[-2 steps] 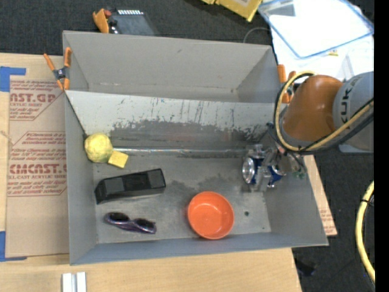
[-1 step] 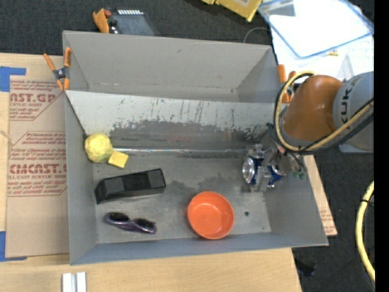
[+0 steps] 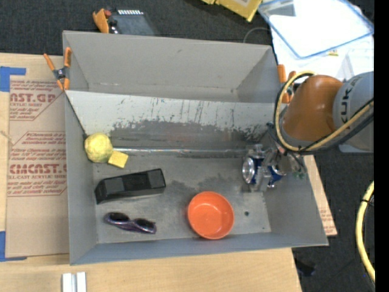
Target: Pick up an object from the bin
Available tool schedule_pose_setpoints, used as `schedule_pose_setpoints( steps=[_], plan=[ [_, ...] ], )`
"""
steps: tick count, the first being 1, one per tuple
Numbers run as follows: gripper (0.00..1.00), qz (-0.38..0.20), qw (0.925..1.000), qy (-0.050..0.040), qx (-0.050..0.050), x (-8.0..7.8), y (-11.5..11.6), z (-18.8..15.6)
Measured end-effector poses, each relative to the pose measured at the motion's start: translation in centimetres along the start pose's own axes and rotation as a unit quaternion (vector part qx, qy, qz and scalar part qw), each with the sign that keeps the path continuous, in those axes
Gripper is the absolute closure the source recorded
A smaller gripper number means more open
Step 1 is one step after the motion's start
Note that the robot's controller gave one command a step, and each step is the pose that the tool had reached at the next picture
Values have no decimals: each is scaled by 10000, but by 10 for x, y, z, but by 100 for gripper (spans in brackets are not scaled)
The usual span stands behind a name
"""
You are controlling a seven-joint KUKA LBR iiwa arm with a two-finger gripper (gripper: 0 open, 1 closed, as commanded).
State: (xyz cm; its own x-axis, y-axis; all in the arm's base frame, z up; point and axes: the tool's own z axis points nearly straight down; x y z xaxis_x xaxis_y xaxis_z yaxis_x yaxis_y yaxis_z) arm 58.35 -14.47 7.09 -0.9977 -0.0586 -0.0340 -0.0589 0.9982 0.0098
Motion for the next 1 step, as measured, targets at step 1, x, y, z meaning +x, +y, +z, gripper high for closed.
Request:
schedule_pose_setpoints(
  steps=[1],
  plan=[
    [100, 1, 10000, 0, 0, 0, 0, 0]
  ],
)
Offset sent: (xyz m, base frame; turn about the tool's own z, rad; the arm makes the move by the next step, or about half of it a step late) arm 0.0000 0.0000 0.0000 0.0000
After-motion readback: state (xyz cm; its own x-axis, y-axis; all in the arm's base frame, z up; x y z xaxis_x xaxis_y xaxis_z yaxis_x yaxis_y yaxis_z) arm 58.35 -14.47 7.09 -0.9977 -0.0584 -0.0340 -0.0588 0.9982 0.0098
